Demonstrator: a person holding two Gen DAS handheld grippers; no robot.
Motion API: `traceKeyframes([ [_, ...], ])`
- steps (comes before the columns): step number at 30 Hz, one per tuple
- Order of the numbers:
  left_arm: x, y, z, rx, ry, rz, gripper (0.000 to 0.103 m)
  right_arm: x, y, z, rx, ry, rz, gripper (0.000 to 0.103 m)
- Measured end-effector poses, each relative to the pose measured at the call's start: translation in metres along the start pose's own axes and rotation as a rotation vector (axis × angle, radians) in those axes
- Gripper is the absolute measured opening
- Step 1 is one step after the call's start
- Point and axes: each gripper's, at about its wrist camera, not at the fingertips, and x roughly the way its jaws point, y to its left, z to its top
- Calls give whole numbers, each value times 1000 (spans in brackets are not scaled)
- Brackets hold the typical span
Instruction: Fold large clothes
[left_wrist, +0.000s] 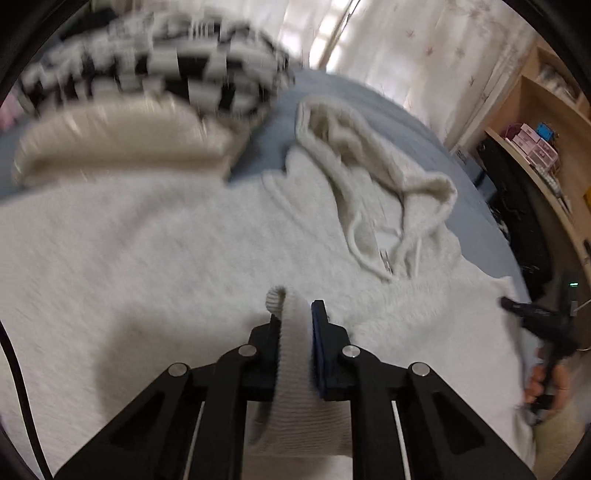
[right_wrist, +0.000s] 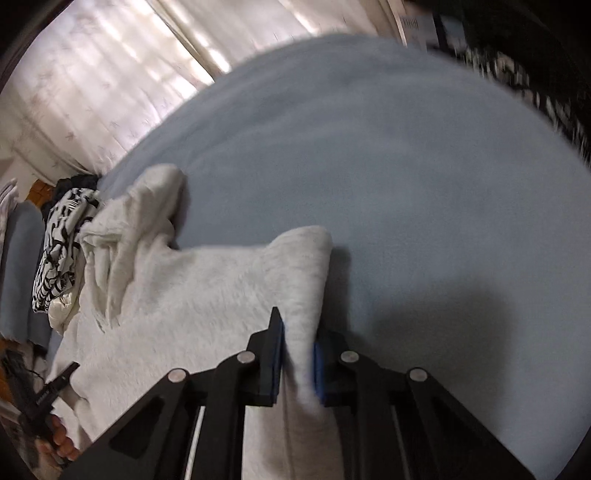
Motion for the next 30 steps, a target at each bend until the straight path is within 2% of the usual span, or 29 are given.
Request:
traceKeyframes([
  [2, 0, -6, -5, 48, -48, 69, 10, -5, 6, -1, -39, -60, -39, 13],
  [4, 15, -9, -15, 96, -26, 157, 10, 13, 7, -5, -73, -28, -119, 13],
  [5, 21, -9, -18, 102, -11, 177, 10, 24, 6, -9, -86, 2, -149, 14],
  [7, 24, -9, -19, 93, -6, 185, 11, 27, 6, -9, -91, 7, -169, 14],
  [10, 17, -11, -12, 93, 17, 209, 26, 20, 8, -1, -87, 53, -189, 32],
  [11, 14, -12, -10, 94, 17, 219, 34, 17, 7, 1, -86, 67, -194, 36],
  [12, 7, -11, -9, 94, 14, 226, 43, 10, 6, 4, -82, 75, -197, 37],
  [14, -9, -10, -7, 84, 6, 239, 49, -5, 5, 4, -70, 58, -202, 37],
  [17, -29, -11, -6, 83, -19, 261, 49, -35, 6, -1, -54, 21, -179, 37],
  [19, -43, -14, -7, 85, -37, 268, 45, -49, 14, -13, -52, 15, -157, 37],
  [21, -47, -24, -4, 77, -52, 237, 22, -54, 27, -26, -49, 26, -137, 37],
  [23, -46, -40, -3, 72, -47, 185, 20, -52, 49, -41, -61, 44, -96, 37],
  [25, -36, -58, -3, 97, -44, 162, 19, -46, 73, -56, -93, 69, -40, 37],
  [27, -20, -72, -8, 133, -22, 170, 16, -36, 96, -73, -137, 95, -2, 37],
  [30, 11, -78, -18, 145, 40, 204, 14, -12, 118, -103, -249, 154, -51, 37],
])
